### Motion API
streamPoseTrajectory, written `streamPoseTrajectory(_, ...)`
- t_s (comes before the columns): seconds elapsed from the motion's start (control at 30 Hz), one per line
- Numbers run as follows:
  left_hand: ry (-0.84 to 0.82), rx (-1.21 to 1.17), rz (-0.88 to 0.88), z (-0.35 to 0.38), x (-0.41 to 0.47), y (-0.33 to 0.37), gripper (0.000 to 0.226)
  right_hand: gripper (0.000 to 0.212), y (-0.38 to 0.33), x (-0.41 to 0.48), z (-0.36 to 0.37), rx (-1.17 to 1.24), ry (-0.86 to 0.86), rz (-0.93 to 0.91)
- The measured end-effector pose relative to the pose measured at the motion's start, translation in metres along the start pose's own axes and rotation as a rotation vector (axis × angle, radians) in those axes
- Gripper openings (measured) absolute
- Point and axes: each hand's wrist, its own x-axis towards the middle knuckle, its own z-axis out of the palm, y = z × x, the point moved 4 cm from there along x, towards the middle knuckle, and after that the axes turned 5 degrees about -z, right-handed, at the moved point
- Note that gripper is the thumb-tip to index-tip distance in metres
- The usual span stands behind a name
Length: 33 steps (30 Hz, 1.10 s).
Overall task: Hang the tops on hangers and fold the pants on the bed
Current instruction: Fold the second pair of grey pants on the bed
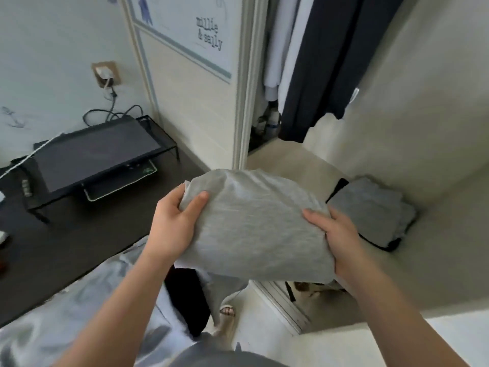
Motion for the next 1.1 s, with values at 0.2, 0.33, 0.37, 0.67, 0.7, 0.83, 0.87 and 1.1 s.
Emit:
streamPoseTrajectory(0.2,-0.35,0.039,-0.055,0.123,0.088,0.002,0.008,0.02,0.012,0.03,-0.08,0.113,0.336,0.045)
streamPoseTrajectory(0.33,-0.539,0.141,-0.13,0.195,0.132,-0.007,0.013,0.021,0.041,0.053,-0.111,0.228,0.511,0.148)
streamPoseTrajectory(0.37,-0.581,0.161,-0.165,0.211,0.144,-0.013,0.013,0.027,0.05,0.061,-0.116,0.256,0.537,0.183)
streamPoseTrajectory(0.67,-0.75,0.408,-0.496,0.335,0.204,-0.092,0.039,0.044,0.109,0.129,-0.177,0.405,0.701,0.399)
streamPoseTrajectory(0.7,-0.756,0.407,-0.551,0.346,0.208,-0.098,0.041,0.043,0.113,0.137,-0.188,0.416,0.715,0.407)
streamPoseTrajectory(0.83,-0.748,0.407,-0.691,0.392,0.214,-0.107,0.037,0.04,0.118,0.172,-0.225,0.462,0.758,0.416)
streamPoseTrajectory(0.87,-0.747,0.399,-0.711,0.404,0.215,-0.105,0.035,0.04,0.117,0.18,-0.233,0.474,0.781,0.39)
streamPoseTrajectory(1.1,-0.798,0.338,-0.772,0.485,0.232,-0.104,0.057,0.1,0.166,0.242,-0.308,0.547,0.899,0.326)
